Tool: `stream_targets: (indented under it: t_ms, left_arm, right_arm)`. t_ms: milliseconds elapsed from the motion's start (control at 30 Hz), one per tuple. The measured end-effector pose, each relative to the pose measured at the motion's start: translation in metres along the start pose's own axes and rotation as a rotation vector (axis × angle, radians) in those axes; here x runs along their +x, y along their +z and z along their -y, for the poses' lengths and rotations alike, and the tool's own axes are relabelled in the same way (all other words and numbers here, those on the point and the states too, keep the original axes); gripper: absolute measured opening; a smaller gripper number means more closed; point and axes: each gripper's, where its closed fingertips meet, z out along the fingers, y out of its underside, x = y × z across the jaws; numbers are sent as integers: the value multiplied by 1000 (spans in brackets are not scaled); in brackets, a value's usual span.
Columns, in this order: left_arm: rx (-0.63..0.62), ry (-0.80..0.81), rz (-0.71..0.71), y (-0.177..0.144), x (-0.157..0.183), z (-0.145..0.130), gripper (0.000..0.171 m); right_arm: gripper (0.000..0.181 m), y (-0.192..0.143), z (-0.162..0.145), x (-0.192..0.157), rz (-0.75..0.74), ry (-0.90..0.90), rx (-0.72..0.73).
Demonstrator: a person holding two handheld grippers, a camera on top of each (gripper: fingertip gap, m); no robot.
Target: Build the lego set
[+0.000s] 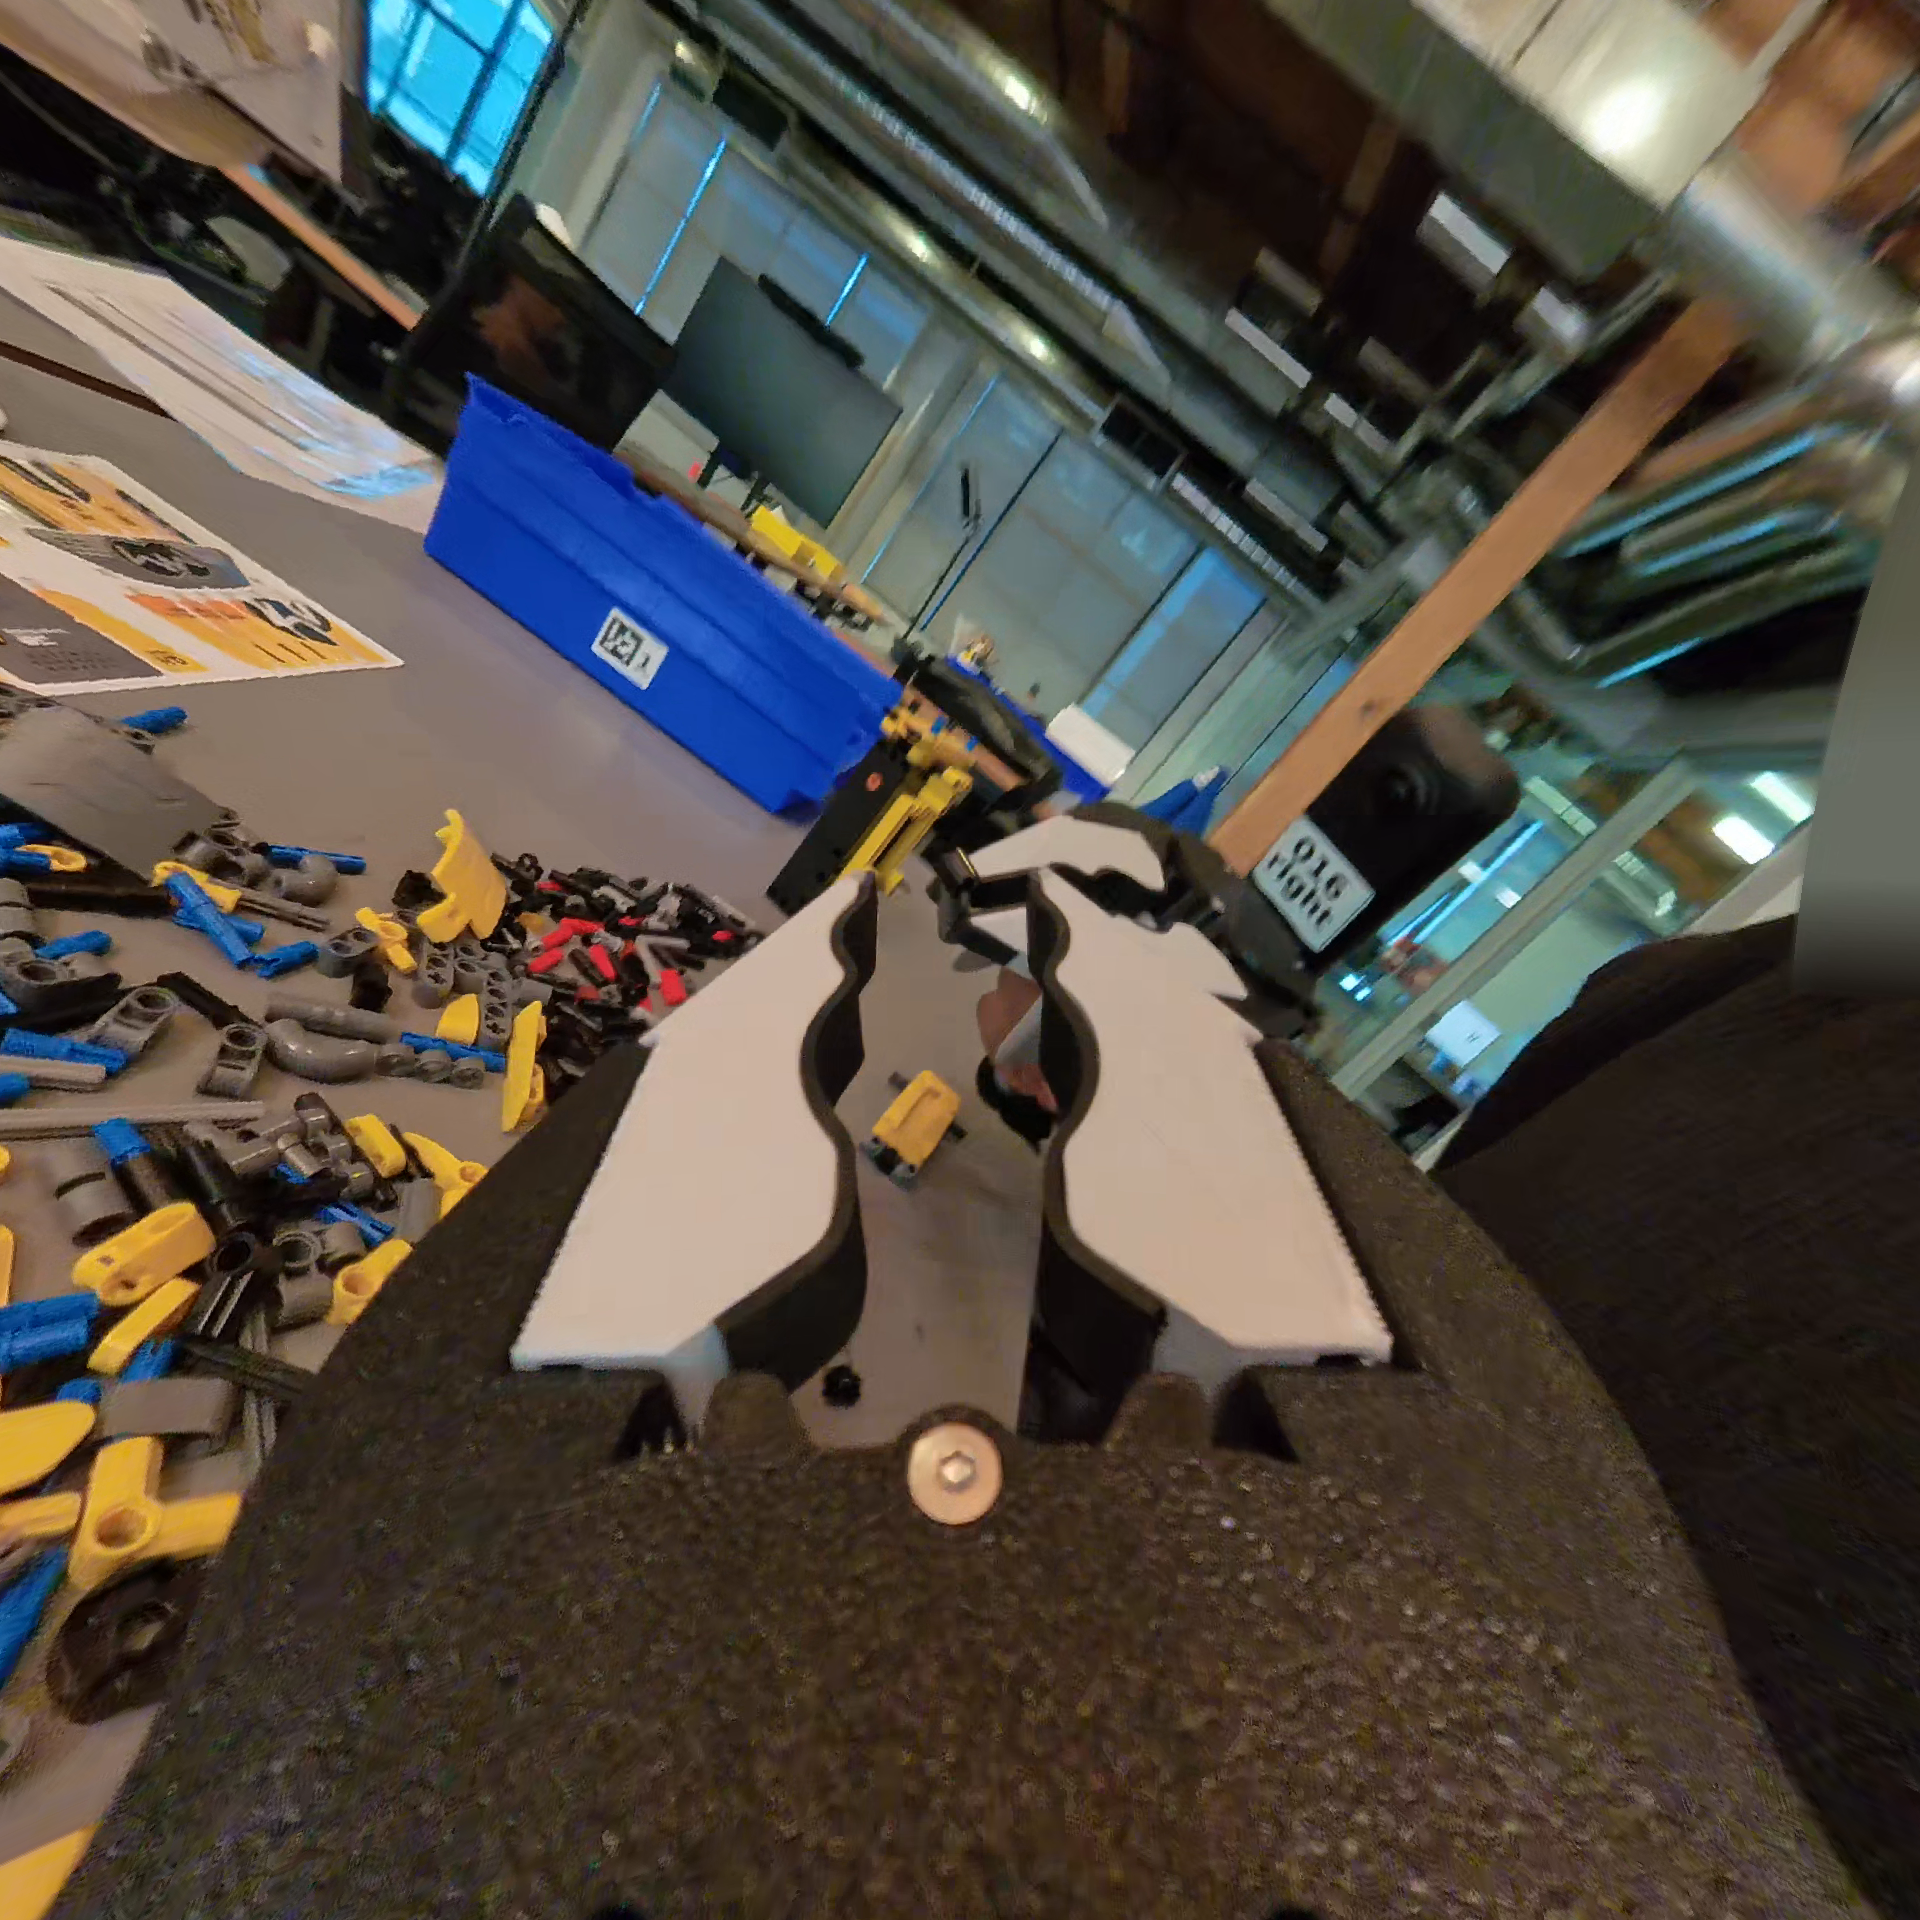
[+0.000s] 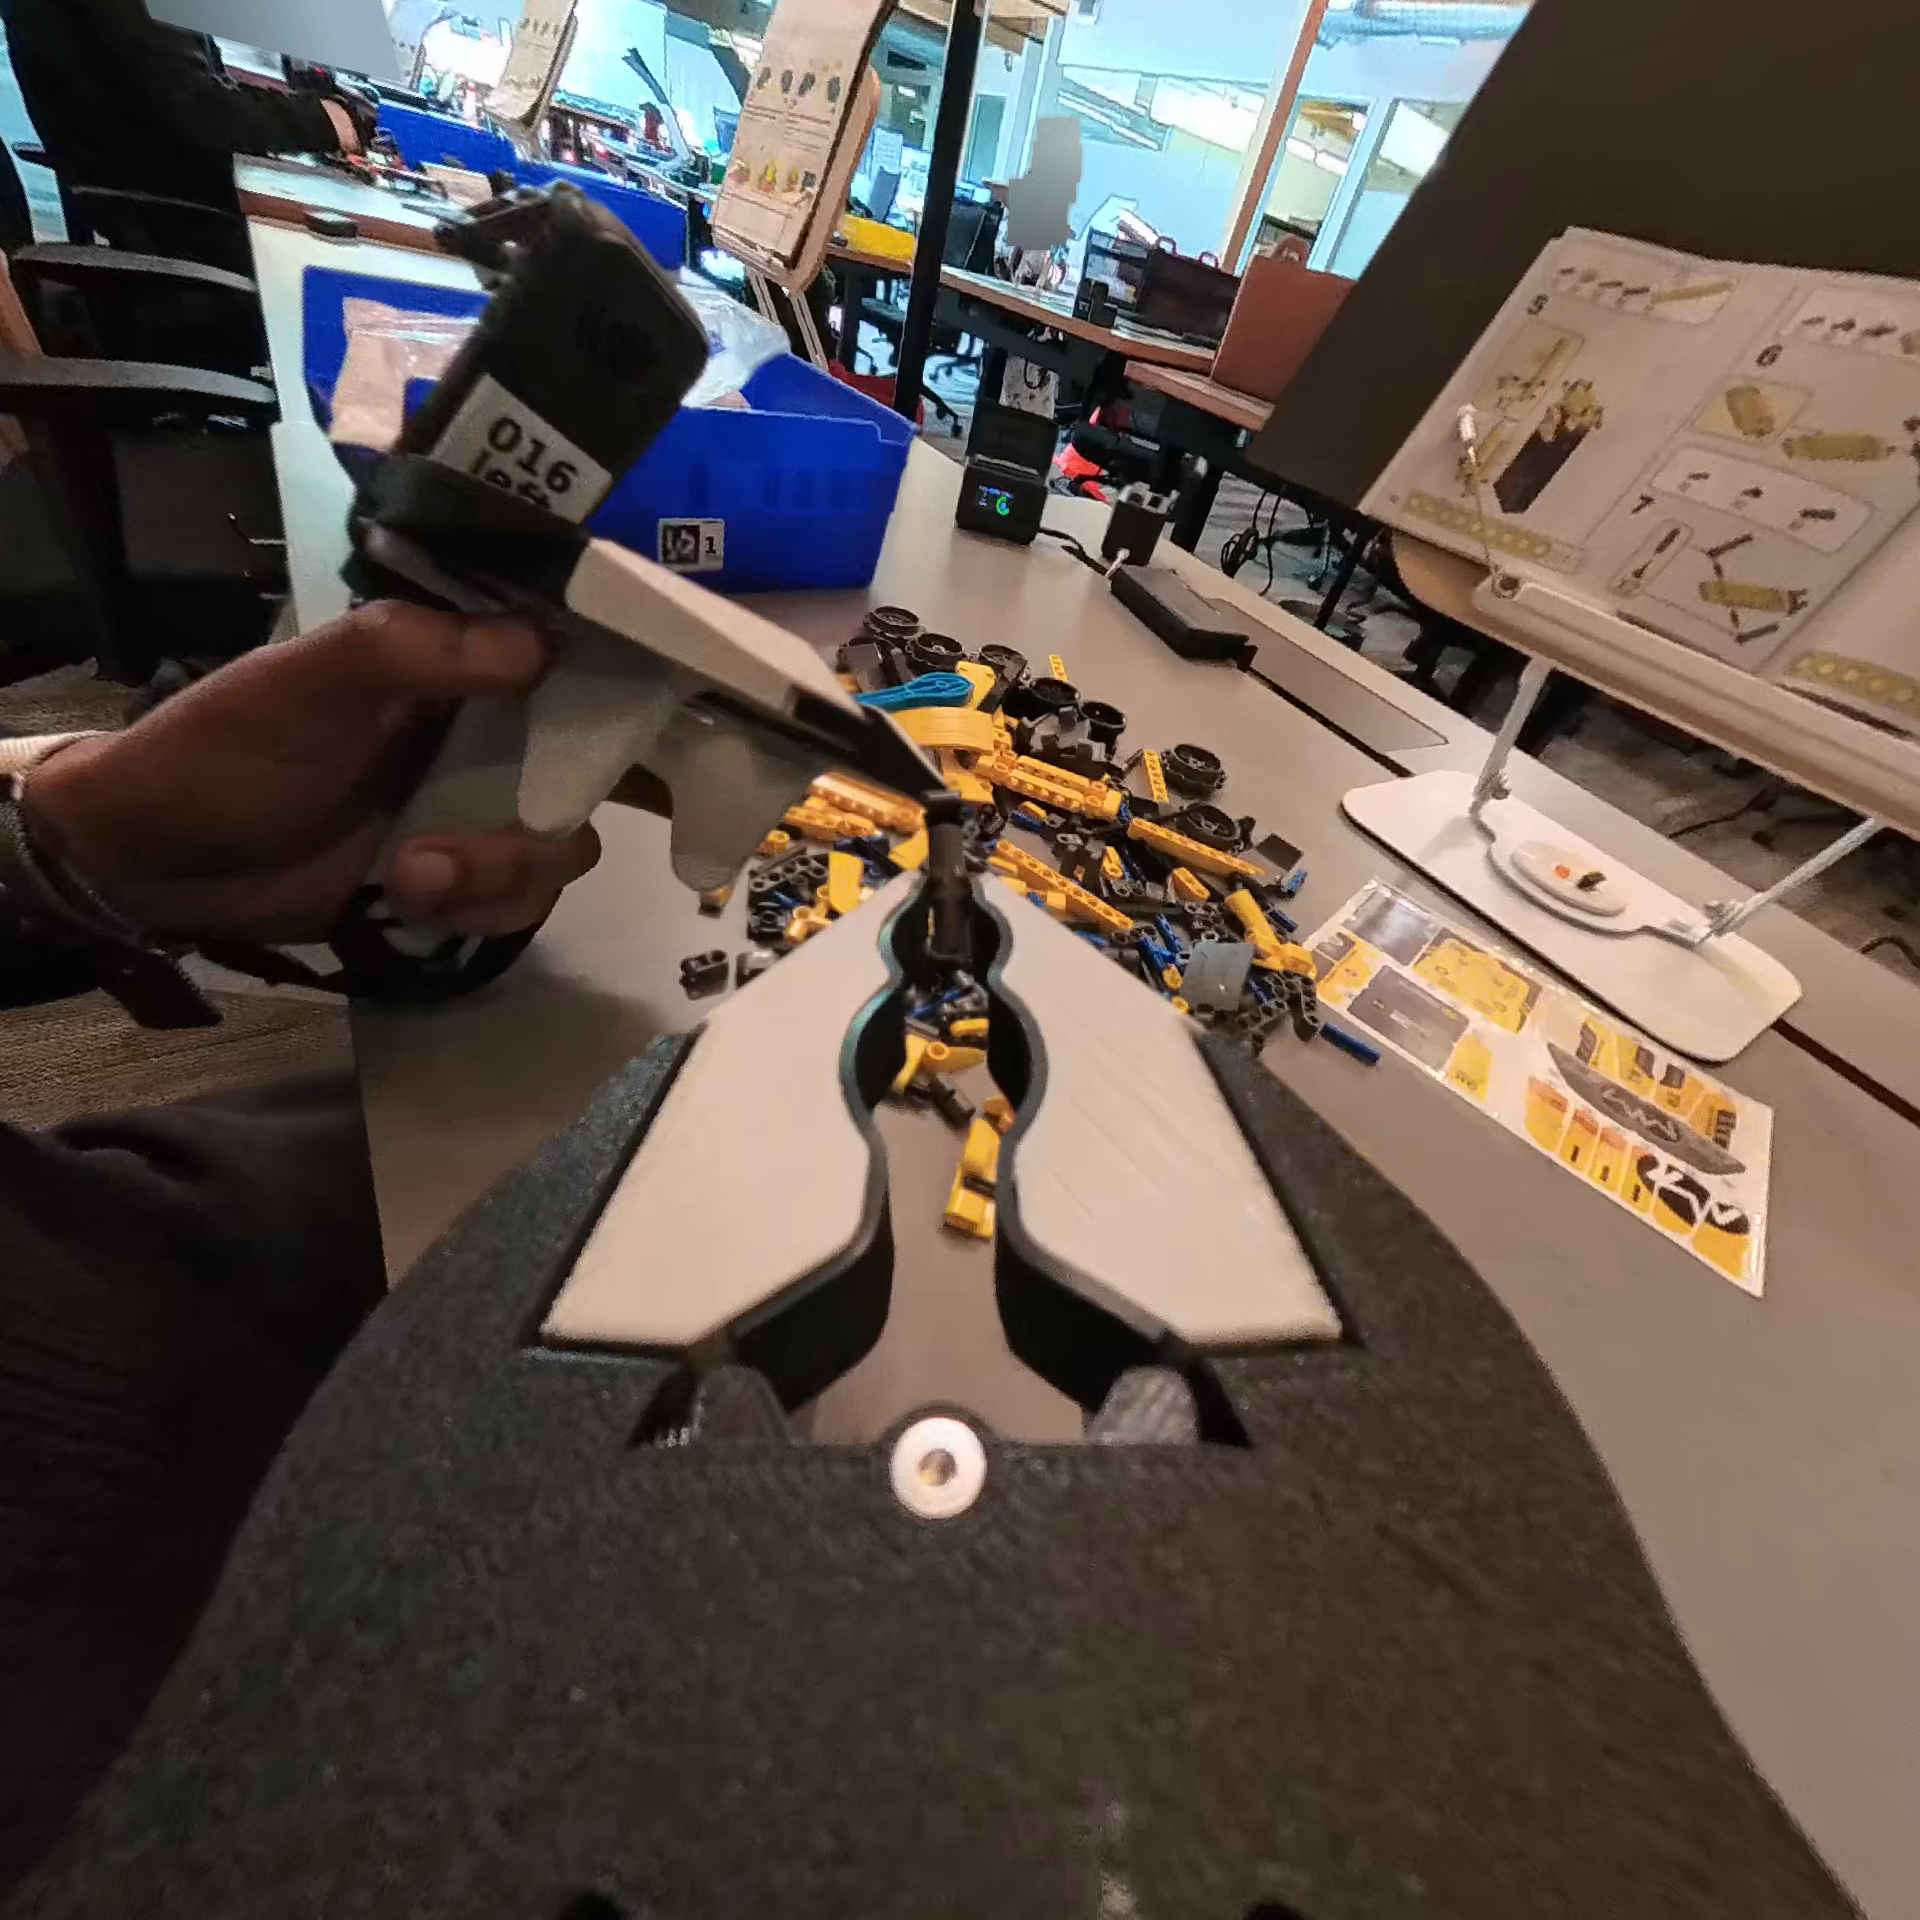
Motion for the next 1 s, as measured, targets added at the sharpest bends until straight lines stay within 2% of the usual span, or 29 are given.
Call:
stream_targets:
  t_ms: [100, 200, 367, 667, 767, 1000]
  left_arm:
    - [26, -68, -40, -10, 0, 6, 28]
    - [-6, -95, -1, -13, -6, -1, 28]
    - [90, -67, 37, -25, -10, 17, 28]
    - [28, -18, 2, -20, 1, 5, 28]
    - [-4, 17, -34, -15, 11, 0, 28]
    - [2, 48, -138, -10, 33, -2, 30]
  right_arm:
    - [7, 0, 6, -4, -15, -33, 29]
    - [7, 3, 5, -4, -35, -53, 28]
    - [7, 3, 15, -7, -31, -62, 49]
    - [7, 5, 10, -13, 4, -22, 24]
    - [7, 6, 7, -23, 104, 85, 16]
    - [7, -4, 15, -30, 280, 416, 137]
